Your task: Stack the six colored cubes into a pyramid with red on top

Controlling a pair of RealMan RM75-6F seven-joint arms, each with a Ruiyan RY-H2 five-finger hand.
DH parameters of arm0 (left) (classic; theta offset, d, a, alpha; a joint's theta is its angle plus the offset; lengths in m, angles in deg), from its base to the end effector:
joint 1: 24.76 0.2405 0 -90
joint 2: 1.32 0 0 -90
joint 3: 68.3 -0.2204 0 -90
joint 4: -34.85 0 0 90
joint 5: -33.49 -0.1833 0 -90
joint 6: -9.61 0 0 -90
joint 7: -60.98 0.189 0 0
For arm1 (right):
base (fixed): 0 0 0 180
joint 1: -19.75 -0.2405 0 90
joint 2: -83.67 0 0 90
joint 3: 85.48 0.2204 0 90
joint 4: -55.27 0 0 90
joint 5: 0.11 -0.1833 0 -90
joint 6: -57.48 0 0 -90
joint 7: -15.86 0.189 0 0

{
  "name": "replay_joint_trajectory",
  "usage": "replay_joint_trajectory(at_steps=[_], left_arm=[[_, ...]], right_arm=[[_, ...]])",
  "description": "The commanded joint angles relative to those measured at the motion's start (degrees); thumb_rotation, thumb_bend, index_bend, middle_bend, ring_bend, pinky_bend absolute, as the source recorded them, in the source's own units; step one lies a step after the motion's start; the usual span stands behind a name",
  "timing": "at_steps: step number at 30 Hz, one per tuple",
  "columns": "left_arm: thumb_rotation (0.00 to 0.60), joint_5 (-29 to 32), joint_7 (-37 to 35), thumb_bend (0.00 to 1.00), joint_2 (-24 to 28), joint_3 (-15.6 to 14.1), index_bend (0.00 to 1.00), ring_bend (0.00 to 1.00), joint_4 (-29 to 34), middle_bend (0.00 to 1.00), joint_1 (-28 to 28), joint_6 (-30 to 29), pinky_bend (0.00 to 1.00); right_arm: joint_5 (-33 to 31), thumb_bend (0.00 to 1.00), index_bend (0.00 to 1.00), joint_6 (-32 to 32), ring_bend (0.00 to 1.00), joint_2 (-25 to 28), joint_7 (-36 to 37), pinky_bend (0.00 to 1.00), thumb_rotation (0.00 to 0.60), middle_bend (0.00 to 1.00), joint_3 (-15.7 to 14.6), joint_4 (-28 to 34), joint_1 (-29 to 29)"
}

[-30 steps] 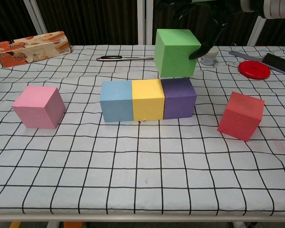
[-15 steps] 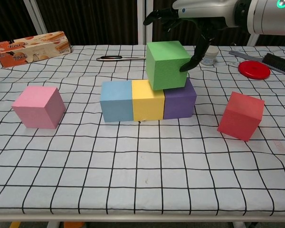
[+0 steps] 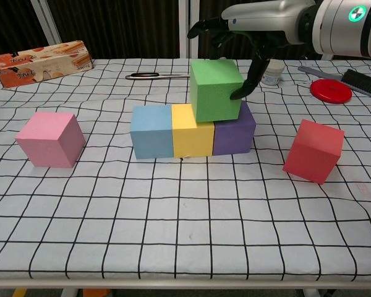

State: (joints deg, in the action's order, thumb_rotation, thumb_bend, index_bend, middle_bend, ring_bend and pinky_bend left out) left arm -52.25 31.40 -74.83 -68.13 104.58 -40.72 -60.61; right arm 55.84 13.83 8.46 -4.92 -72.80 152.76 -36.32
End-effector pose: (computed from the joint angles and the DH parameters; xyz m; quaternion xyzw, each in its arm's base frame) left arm -0.3065 0.2728 0.1134 -0.5947 -0.5096 -0.4097 0.4678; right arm -0.0305 -0.3629 0.0192 0.8078 -0.3347 0.3575 0.3281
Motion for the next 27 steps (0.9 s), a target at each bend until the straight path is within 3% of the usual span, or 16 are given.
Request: replay_joint_trajectory(at_steps=[1,27], left_arm=[[0.600,0.0,-0.1,0.00,0.0,0.0,0.04,0.00,-0.1,0.02,0.0,0.0,0.07],[0.600,0.2,-1.2,0.00,-0.2,0.0,0.04,0.00,-1.1,0.02,0.3,0.2,0.07]], right_arm=[[-1.6,0.27,0.00,-0.7,0.00,-0.2,-1.2,0.00,0.600,0.35,-0.6,0.4,-0.6],[-6.5,0.28,0.00,-3.8,0.00,-1.8,-3.5,0.00,0.600,0.34,-2.3,0.9,-2.9]])
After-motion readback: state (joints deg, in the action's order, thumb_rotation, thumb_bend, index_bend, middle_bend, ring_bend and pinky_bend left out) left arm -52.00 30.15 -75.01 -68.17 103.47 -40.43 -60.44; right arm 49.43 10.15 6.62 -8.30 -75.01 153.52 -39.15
